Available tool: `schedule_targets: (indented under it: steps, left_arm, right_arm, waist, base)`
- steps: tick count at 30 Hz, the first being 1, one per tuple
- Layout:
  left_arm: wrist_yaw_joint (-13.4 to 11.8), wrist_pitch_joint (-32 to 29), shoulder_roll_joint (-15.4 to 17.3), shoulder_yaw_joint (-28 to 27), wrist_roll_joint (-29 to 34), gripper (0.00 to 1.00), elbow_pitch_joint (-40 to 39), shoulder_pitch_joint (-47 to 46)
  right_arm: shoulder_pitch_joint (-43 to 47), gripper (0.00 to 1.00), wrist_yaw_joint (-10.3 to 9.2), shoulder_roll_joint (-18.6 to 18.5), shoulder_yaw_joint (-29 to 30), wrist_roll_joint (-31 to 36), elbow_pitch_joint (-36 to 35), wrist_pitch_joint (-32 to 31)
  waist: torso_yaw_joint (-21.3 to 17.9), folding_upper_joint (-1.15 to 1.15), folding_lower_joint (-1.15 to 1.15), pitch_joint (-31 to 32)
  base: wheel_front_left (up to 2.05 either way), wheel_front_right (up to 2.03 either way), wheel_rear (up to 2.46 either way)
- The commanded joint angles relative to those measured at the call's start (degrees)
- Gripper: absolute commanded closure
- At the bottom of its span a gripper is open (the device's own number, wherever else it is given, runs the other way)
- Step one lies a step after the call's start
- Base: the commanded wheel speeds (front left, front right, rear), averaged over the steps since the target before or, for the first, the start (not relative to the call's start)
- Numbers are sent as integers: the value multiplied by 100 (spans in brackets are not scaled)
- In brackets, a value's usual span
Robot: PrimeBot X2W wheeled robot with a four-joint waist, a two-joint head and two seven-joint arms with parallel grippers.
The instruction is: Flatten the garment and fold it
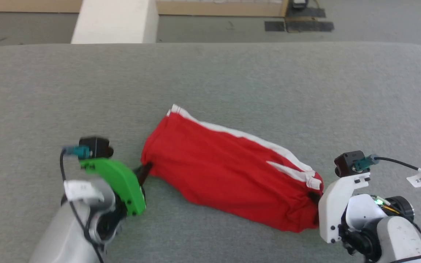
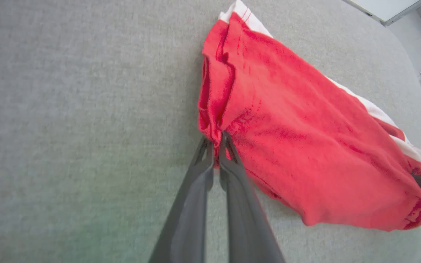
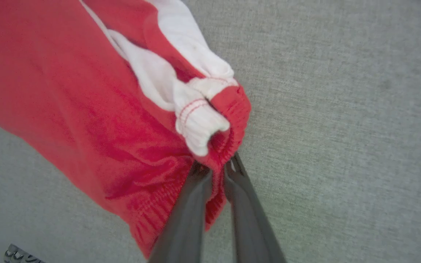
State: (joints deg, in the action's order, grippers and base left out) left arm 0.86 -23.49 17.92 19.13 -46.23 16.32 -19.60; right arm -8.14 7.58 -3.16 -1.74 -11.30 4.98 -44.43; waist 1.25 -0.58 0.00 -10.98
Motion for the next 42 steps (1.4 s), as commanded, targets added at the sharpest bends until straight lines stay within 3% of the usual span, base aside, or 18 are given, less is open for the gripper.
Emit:
schedule_targets:
  steps: [1,14,25,26,27,28,37,42]
  left_arm:
    - [-90,66,0,-62,-98,100,-109,248]
    - [-505,156,-200,-193,-502,100,-1154,1579]
    - [-628,-206,-376,283,-489,100,-1203,1912]
    - [-648,-224,-376,308,-466,71,-1151,1902]
    - [-659,-227,-385,309,-468,1,-1122,1894]
    - [-679,-219,-385,293,-471,0,-1098,1883]
    - [-958,-263,40,-89,-442,0,-1505,1917]
    - [-1071,456,347,-555,-28,0,-1940,1746]
  right_arm:
    - [38,100,-9,-132,-20,-4,-50,-126]
    - [-542,100,-9,-1398,-543,-667,3,-1106]
    - [-1135,100,-9,-1721,-1179,-761,874,-1152]
    - [-1157,89,-9,-1695,-1180,-778,938,-1073]
    - [-1170,49,-9,-1672,-1175,-794,979,-997]
    - [-1181,0,-9,-1654,-1179,-798,1026,-898]
    - [-843,0,-9,-1456,-702,-1000,824,-146]
    - [-195,0,-9,-911,166,-742,224,229]
  waist:
    - [282,58,0,235]
    - [701,58,0,310]
    - [867,58,0,261]
    - [869,58,0,266]
    - [867,58,0,273]
    - [859,58,0,288]
    - [693,58,0,578]
    - [624,58,0,663]
  base:
    - [0,0,0]
    - [0,0,0]
    - [0,0,0]
    - [0,0,0]
    - [0,0,0]
    - [0,0,0]
    - [0,0,0]
    - [0,0,0]
